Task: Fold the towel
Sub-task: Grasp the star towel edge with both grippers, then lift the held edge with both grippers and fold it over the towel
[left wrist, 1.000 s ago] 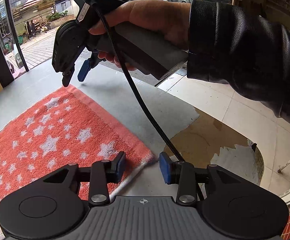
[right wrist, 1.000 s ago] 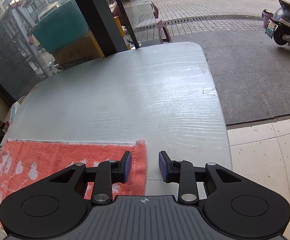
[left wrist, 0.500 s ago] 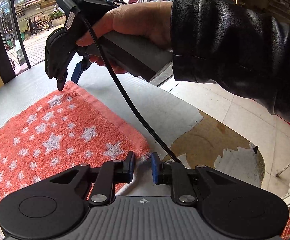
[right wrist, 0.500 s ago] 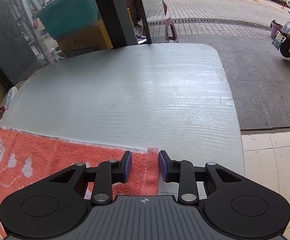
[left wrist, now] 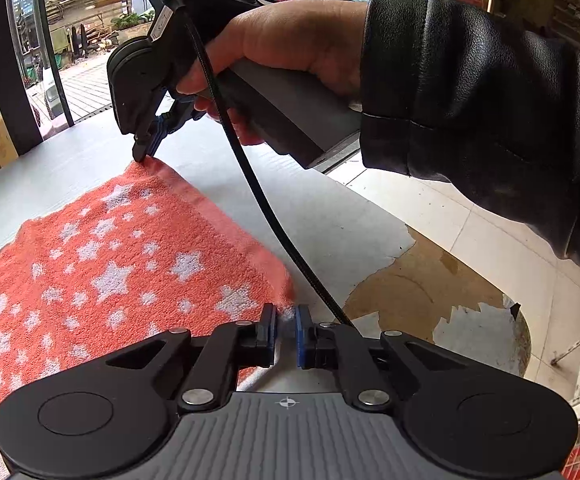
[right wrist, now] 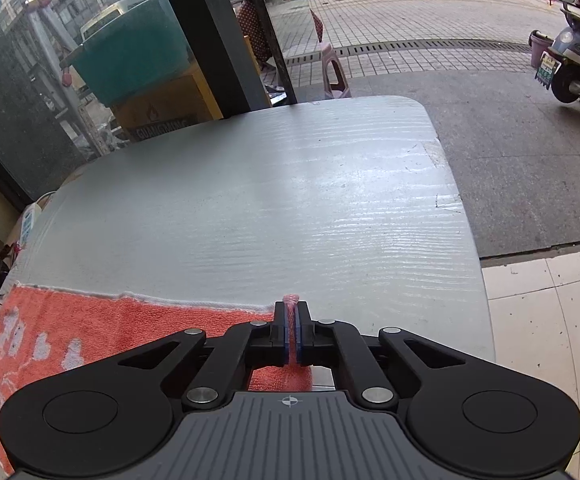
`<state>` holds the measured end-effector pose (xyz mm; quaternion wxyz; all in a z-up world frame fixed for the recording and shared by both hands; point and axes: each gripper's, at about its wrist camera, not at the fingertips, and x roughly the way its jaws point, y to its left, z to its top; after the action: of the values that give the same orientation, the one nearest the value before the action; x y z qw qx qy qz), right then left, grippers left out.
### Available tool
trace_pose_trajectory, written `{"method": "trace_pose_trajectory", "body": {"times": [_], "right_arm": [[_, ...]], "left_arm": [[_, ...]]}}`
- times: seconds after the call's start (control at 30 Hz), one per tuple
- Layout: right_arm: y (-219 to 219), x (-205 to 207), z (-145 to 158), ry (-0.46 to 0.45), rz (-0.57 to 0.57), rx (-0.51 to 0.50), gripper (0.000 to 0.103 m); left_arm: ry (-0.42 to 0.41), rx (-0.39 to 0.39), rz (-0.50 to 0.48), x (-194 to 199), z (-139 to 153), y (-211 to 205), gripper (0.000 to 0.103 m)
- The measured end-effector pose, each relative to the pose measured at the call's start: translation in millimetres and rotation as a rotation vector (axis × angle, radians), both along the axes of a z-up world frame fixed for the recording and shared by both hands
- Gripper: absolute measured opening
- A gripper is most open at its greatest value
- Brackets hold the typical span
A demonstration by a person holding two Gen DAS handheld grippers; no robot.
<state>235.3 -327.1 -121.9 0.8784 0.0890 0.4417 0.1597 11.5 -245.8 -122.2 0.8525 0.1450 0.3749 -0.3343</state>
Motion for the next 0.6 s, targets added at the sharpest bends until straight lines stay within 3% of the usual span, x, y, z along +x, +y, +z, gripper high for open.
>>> {"method": "trace_pose_trajectory", "body": {"times": [0.3, 0.6], "right_arm": [[0, -16, 32, -0.052, -0.002, 0.140, 0.003], [38, -24, 62, -0.097, 0.066, 0.356, 0.003]], "left_arm": [[-0.069, -0.064, 0.063, -10, 32, 31, 0.010], [-0.161, -0.076, 0.221, -20, 64, 99, 0.010]]}}
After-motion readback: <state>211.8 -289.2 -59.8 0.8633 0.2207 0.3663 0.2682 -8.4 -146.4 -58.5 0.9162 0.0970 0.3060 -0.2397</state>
